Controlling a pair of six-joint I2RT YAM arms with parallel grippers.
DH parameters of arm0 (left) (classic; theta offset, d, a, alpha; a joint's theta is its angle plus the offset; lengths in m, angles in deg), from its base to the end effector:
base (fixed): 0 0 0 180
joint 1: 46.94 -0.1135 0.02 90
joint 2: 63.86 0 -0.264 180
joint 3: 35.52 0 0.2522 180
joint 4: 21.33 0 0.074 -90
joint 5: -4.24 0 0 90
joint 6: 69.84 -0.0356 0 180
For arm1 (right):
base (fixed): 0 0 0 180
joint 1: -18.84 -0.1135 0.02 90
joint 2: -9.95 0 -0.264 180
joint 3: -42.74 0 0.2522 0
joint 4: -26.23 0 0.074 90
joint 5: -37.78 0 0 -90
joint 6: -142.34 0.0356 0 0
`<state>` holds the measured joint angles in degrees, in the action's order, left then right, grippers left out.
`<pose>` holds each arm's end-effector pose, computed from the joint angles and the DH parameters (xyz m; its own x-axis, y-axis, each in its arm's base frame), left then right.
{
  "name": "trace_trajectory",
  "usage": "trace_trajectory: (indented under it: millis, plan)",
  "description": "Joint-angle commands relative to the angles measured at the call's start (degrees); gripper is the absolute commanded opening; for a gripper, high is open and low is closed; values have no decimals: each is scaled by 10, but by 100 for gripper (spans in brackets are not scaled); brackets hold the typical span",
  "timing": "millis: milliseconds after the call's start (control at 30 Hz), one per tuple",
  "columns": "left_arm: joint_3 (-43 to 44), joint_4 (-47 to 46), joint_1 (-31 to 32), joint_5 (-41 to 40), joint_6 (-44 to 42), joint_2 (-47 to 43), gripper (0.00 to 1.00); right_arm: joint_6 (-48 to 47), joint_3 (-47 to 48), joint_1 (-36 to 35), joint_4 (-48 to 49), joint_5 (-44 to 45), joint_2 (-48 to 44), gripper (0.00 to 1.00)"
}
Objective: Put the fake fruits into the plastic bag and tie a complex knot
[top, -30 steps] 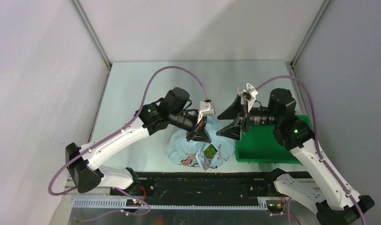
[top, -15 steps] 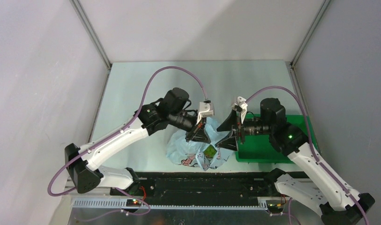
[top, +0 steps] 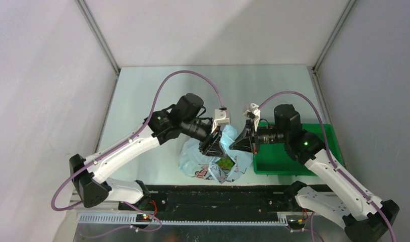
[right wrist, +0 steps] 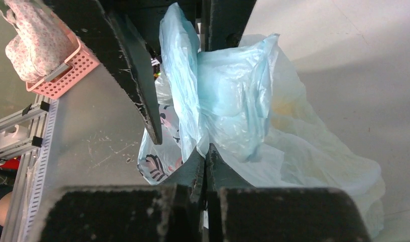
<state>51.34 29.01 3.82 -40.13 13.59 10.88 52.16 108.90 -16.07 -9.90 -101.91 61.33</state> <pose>0.1541 -0.2289 0.3600 -0.2862 0.4769 -0.8311 0.9357 -0.0475 -0.3495 0.1398 0.1307 0.3488 -0.2956 -0.2087 -0.9322 -0.9536 0.1234 0.2747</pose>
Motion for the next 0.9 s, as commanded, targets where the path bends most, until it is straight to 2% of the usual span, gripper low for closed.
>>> trace_trajectory:
  millis: [0,133,300,400,500,533,567,600,633,667,700,767,867]
  plan:
    - [42,13,1,5,-6,4,54,-4,2,-5,30,-2,0,0]
    - [57,26,1,5,-9,11,61,-6,2,-5,31,-3,2,0]
    - [68,37,2,9,-13,24,59,-9,9,-6,25,-4,6,0]
    - [68,36,4,8,-13,30,47,-11,13,-7,22,-4,8,0]
    - [66,34,5,6,-16,32,20,-11,17,-8,16,-3,8,1]
    - [63,33,5,6,-19,30,16,-11,17,-7,14,-4,6,5]
    - [60,27,6,4,-20,28,11,-10,17,-2,13,-5,4,17]
    - [52,23,6,3,-22,22,9,-6,17,2,13,-11,-2,24]
    - [48,13,5,1,-21,19,7,-2,17,15,13,-17,-6,39]
    - [41,8,6,0,-22,13,6,-1,17,23,13,-32,-13,45]
    - [38,1,6,1,-22,10,6,15,17,41,16,-38,-17,57]
    - [32,-5,5,2,-22,5,5,42,17,71,27,-56,-28,68]
    - [30,-7,6,2,-25,2,5,90,17,99,77,-102,-38,79]
